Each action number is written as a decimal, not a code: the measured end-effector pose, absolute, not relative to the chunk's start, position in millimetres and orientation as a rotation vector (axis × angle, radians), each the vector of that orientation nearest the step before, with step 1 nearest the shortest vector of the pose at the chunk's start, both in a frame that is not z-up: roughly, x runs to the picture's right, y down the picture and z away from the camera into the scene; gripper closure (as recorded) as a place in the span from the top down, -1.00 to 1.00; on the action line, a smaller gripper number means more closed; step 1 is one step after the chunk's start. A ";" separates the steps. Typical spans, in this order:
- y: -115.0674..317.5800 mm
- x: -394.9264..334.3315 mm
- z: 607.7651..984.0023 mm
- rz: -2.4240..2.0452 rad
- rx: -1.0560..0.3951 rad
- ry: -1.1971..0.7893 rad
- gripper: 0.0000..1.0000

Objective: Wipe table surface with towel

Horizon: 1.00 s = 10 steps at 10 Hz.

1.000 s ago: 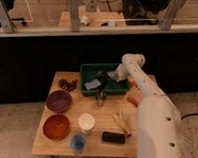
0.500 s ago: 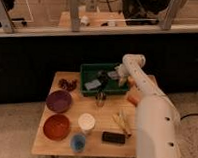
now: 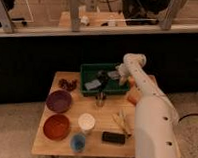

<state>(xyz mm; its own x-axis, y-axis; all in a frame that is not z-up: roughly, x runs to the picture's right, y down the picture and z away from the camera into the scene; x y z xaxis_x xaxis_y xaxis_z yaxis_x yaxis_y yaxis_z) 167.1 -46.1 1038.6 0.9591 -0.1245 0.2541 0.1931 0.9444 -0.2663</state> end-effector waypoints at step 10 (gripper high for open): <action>-43.3 163.3 1044.1 -0.184 -0.309 -0.235 -0.22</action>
<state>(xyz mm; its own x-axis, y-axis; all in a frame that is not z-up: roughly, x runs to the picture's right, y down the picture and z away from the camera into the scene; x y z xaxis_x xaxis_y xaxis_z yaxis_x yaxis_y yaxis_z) 163.3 -43.3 1044.1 0.9562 -0.1423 0.2557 0.2139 0.9362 -0.2788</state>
